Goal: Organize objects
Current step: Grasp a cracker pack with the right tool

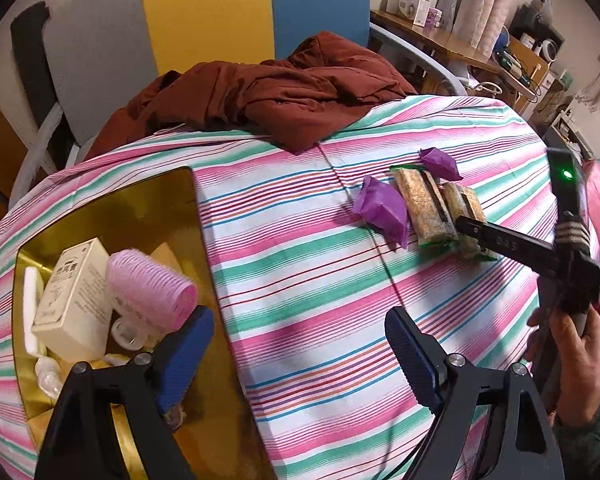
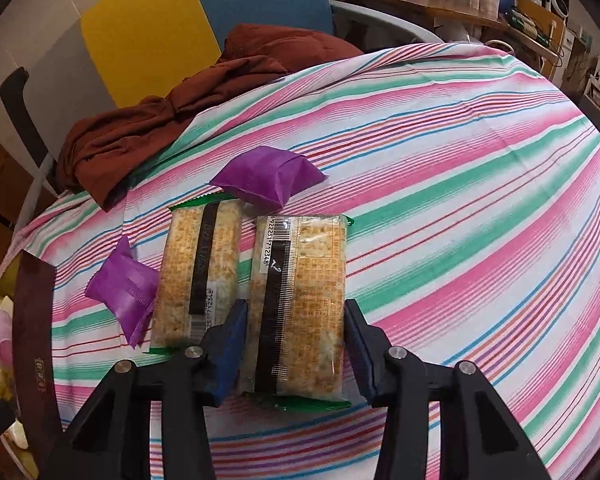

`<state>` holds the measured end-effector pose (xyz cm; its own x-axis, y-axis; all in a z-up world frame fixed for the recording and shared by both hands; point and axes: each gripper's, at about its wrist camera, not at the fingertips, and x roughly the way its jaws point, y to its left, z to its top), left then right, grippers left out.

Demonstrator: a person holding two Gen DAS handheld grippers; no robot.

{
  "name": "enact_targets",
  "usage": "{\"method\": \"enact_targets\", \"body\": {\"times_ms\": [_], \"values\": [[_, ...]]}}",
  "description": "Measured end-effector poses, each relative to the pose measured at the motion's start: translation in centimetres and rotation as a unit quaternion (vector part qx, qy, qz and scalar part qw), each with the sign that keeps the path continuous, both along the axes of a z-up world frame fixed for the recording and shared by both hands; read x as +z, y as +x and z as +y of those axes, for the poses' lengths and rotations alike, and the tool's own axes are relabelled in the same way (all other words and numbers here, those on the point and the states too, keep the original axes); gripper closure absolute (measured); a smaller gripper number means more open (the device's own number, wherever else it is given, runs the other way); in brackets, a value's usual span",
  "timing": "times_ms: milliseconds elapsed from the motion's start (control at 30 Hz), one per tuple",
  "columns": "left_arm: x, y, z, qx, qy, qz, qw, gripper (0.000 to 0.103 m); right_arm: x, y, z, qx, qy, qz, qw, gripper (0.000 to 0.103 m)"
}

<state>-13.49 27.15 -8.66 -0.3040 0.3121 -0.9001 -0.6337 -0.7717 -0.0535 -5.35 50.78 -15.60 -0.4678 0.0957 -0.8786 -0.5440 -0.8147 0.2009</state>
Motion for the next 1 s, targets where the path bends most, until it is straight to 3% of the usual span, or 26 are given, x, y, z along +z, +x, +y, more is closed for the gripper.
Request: {"method": "enact_targets", "body": {"times_ms": [133,233,533,733,900,1000], "values": [[0.0,-0.9,1.8,0.000,-0.008,0.008,0.9999,0.014,1.3,2.3,-0.3,0.007,0.011,0.022,1.000,0.056],[-0.4,-2.0,3.7,0.007,-0.011,0.007,0.9999,0.003,2.3,4.4,-0.5,0.010,0.017,0.042,0.999,0.056],[-2.3,-5.7,9.5,0.031,-0.017,-0.066,0.9972,0.002,4.3,7.8,-0.4,0.022,0.045,0.071,0.996,0.056],[-3.7,-7.4,10.6,0.097,0.003,-0.137,0.9858,0.003,4.8,8.4,-0.3,0.031,0.048,0.090,0.994,0.056],[-4.8,-7.5,11.1,0.145,-0.010,-0.157,0.9768,0.004,4.3,8.7,0.2,0.031,0.043,0.095,0.994,0.056],[-5.3,-7.6,11.4,0.179,-0.033,-0.152,0.9714,0.011,3.8,9.0,0.4,0.029,0.034,0.098,0.994,0.056]]}}
